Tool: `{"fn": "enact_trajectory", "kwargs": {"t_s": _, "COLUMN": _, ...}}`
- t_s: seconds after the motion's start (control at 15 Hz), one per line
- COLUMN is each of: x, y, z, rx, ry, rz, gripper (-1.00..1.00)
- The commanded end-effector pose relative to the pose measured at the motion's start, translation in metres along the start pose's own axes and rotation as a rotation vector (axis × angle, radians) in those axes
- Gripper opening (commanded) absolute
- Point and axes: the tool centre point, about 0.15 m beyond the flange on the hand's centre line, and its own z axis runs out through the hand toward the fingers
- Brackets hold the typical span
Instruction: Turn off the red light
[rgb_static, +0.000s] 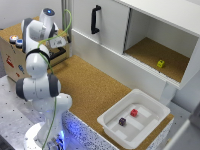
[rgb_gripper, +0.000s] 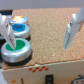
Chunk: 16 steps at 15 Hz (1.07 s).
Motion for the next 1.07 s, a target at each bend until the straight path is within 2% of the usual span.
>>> {"fn": "enact_trajectory", "kwargs": {"t_s": 0.0, "x": 0.079, "y": 0.002, "z": 0.020, "rx": -0.123, "ry": -0.278, "rz": -0.022, "gripper": 1.00}}
{"fn": "enact_trajectory", "kwargs": {"t_s": 0.13, "x": 0.086, "y": -0.012, "z": 0.024, "rx": -0.084, "ry": -0.323, "rz": -0.022, "gripper": 1.00}}
{"fn": "enact_trajectory", "kwargs": {"t_s": 0.2, "x": 0.092, "y": -0.020, "z": 0.022, "rx": -0.042, "ry": -0.342, "rz": -0.025, "gripper": 1.00}}
{"fn": "enact_trajectory", "kwargs": {"t_s": 0.4, "x": 0.115, "y": -0.040, "z": 0.014, "rx": 0.023, "ry": -0.347, "rz": -0.048, "gripper": 1.00}}
{"fn": "enact_trajectory", "kwargs": {"t_s": 0.87, "x": 0.172, "y": -0.113, "z": 0.029, "rx": 0.089, "ry": -0.341, "rz": -0.166, "gripper": 1.00}}
{"fn": "enact_trajectory", "kwargs": {"t_s": 1.0, "x": 0.180, "y": -0.132, "z": 0.033, "rx": 0.083, "ry": -0.321, "rz": -0.211, "gripper": 1.00}}
